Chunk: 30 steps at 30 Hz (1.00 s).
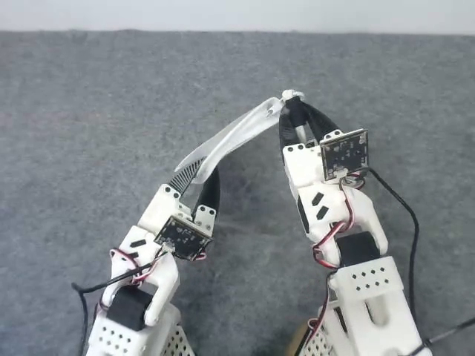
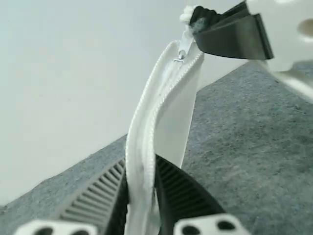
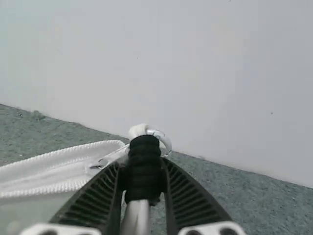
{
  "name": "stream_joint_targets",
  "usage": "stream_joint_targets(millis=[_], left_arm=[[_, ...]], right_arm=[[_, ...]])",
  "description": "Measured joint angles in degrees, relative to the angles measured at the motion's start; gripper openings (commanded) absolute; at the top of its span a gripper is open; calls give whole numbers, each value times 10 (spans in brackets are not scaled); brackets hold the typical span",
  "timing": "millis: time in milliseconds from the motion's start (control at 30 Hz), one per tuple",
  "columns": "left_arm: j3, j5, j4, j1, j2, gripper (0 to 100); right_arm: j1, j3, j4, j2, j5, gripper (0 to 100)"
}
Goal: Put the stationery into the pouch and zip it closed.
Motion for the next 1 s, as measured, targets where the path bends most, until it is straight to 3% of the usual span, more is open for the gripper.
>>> stream_joint_targets(millis=[100, 267, 500, 733, 1000], left_arm=[[4, 0, -10, -2, 0, 40], [4, 0, -11, -4, 0, 194], [28, 0, -13, -22, -1, 250], [22, 37, 33, -18, -1, 291], [-51, 70, 124, -18, -1, 292]], right_arm=[[0, -4, 8, 0, 3, 6], [-14, -9, 20, 0, 25, 6], [-23, -26, 20, 28, 73, 14], [-51, -47, 83, 29, 100, 281], [-56, -40, 155, -36, 101, 249]])
